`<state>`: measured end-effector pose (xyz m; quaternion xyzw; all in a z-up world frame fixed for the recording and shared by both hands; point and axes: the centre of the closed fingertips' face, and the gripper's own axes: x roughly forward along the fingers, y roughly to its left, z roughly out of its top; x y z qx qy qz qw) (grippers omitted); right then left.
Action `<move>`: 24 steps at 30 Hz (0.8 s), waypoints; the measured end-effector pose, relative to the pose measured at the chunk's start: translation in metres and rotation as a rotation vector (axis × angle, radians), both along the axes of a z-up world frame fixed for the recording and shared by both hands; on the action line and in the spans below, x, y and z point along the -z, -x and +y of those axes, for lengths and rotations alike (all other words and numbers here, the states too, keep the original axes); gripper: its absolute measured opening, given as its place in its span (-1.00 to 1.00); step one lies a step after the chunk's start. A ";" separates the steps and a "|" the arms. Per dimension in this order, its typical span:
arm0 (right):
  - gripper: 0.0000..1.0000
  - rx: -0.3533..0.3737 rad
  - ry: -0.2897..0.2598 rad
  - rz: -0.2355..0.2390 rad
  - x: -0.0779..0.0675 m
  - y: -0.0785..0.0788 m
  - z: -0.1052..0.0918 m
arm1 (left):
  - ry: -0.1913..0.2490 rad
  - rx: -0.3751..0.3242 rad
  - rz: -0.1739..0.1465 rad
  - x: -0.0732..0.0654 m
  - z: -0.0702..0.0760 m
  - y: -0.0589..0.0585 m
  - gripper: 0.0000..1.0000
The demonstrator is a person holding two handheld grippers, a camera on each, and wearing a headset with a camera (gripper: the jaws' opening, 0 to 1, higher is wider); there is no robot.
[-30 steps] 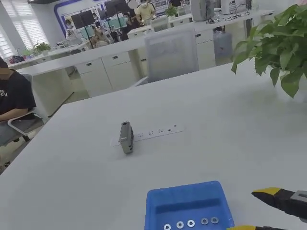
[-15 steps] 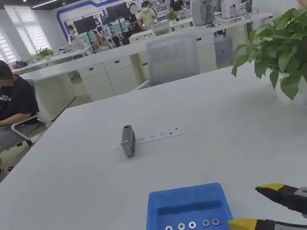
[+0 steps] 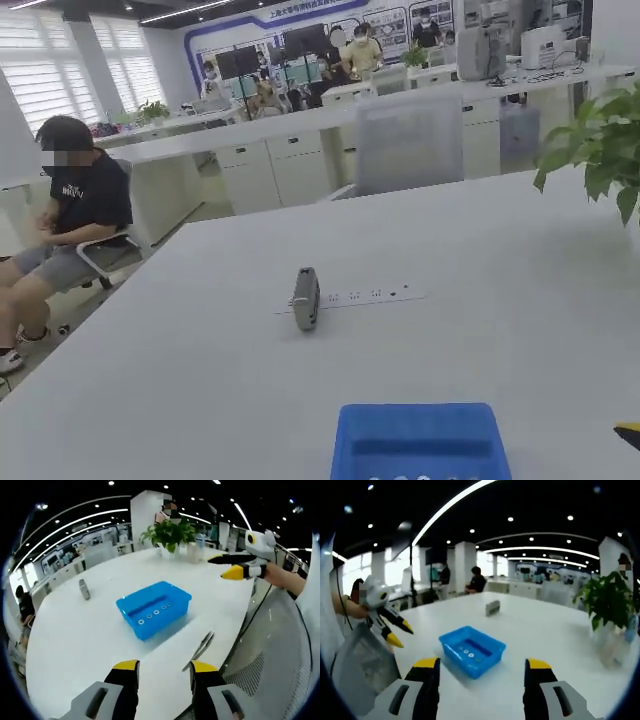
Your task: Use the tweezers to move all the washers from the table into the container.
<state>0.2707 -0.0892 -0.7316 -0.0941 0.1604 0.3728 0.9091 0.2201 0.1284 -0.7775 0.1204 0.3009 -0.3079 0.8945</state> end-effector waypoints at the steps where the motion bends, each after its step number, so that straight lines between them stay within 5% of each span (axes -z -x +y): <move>1: 0.40 -0.023 0.041 -0.024 -0.001 0.007 -0.003 | 0.015 -0.023 -0.032 -0.004 0.002 -0.001 -0.09; 4: 0.68 -0.057 0.029 -0.051 -0.006 0.018 -0.005 | 0.102 -0.117 -0.135 -0.019 0.005 -0.006 0.32; 7: 0.91 -0.045 -0.060 -0.035 -0.010 0.023 -0.003 | 0.183 -0.192 -0.211 -0.033 0.008 -0.012 0.55; 8: 0.94 -0.038 -0.067 -0.033 -0.011 0.023 -0.003 | 0.201 -0.198 -0.223 -0.036 0.007 -0.013 0.60; 9: 0.96 -0.029 -0.069 -0.039 -0.012 0.023 -0.004 | 0.247 -0.216 -0.267 -0.046 0.006 -0.016 0.67; 11: 0.97 0.001 -0.080 -0.054 -0.016 0.023 -0.006 | 0.270 -0.238 -0.338 -0.058 0.010 -0.020 0.80; 12: 0.97 0.029 -0.101 -0.067 -0.020 0.021 -0.007 | 0.275 -0.255 -0.389 -0.066 0.014 -0.022 0.88; 14: 0.97 0.054 -0.162 -0.078 -0.028 0.021 -0.007 | 0.321 -0.273 -0.438 -0.076 0.016 -0.023 0.96; 16: 0.97 0.085 -0.243 -0.097 -0.037 0.019 -0.010 | 0.395 -0.291 -0.463 -0.084 0.017 -0.022 0.97; 18: 0.97 0.091 -0.217 -0.137 -0.037 0.019 -0.015 | 0.441 -0.296 -0.494 -0.091 0.018 -0.022 0.97; 20: 0.97 0.109 -0.177 -0.173 -0.033 0.015 -0.024 | 0.453 -0.303 -0.503 -0.092 0.020 -0.022 0.97; 24: 0.93 0.161 -0.261 -0.163 -0.040 0.011 -0.036 | 0.448 -0.311 -0.479 -0.089 0.014 -0.023 0.97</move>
